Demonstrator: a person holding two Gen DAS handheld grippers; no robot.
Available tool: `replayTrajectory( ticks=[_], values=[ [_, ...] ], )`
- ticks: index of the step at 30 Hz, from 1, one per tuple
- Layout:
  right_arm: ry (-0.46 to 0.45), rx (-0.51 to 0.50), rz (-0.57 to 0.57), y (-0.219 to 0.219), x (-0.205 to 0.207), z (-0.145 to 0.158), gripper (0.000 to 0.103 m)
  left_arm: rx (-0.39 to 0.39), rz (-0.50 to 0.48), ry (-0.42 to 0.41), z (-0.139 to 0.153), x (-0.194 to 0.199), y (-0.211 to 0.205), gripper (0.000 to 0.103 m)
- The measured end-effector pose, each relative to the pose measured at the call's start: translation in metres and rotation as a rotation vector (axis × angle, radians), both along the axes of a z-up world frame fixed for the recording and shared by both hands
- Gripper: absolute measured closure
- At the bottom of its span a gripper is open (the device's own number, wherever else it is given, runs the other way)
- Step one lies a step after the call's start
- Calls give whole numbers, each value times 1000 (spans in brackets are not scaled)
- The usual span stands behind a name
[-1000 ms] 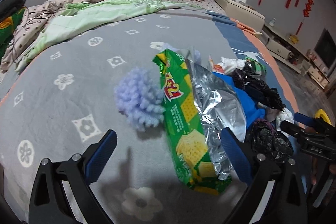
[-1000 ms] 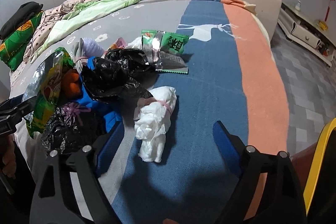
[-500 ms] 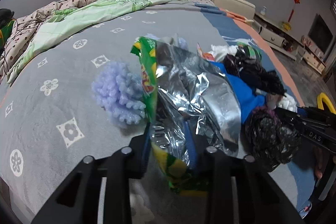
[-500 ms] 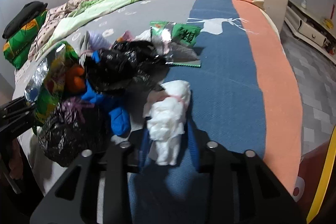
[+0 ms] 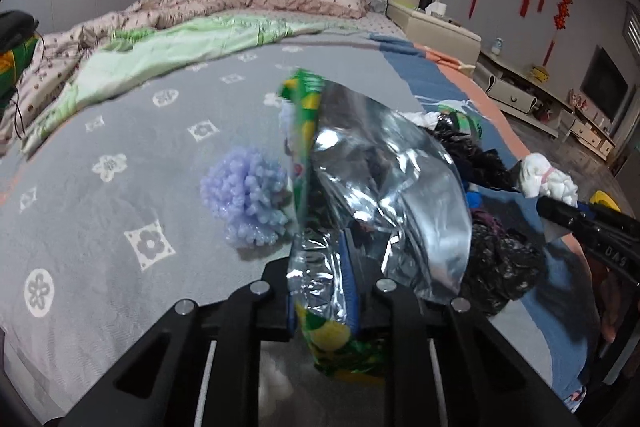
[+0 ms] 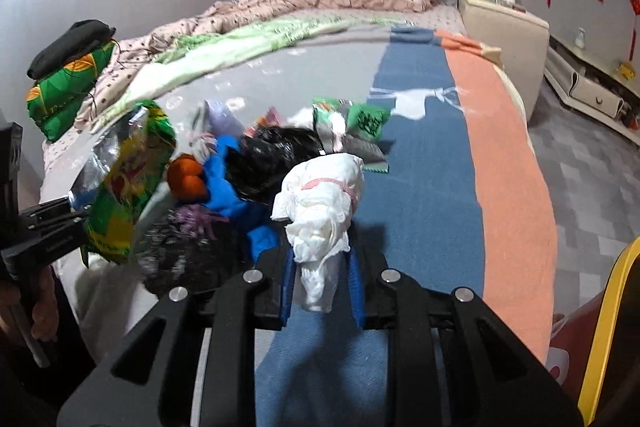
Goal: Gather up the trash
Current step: 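Carry the snack bag and tissue bundle over the yellow-rimmed bin with both tools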
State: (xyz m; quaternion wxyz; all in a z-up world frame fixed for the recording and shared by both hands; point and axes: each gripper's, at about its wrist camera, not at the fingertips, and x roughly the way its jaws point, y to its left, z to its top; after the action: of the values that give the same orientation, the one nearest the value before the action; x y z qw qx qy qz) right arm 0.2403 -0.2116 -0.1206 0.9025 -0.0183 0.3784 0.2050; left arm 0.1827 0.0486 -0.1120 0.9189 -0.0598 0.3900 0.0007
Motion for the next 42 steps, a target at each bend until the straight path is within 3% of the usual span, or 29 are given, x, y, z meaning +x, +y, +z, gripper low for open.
replayTrajectory(
  ticks=[8, 20, 23, 33, 42],
  values=[
    [-38, 23, -34, -11, -21, 21, 81, 39, -42, -86, 24, -24, -15, 91],
    [-62, 32, -51, -32, -60, 49, 81, 16, -65, -100, 38, -35, -23, 102],
    [-93, 40, -46, -38, -73, 62, 81, 22, -80, -146, 56, -42, -28, 102],
    [-197, 88, -82, -80, -103, 116, 81, -72, -153, -260, 126, -49, -55, 102],
    [-226, 97, -176, -134, -101, 139, 81, -108, -243, -301, 158, -34, -98, 102]
  ],
)
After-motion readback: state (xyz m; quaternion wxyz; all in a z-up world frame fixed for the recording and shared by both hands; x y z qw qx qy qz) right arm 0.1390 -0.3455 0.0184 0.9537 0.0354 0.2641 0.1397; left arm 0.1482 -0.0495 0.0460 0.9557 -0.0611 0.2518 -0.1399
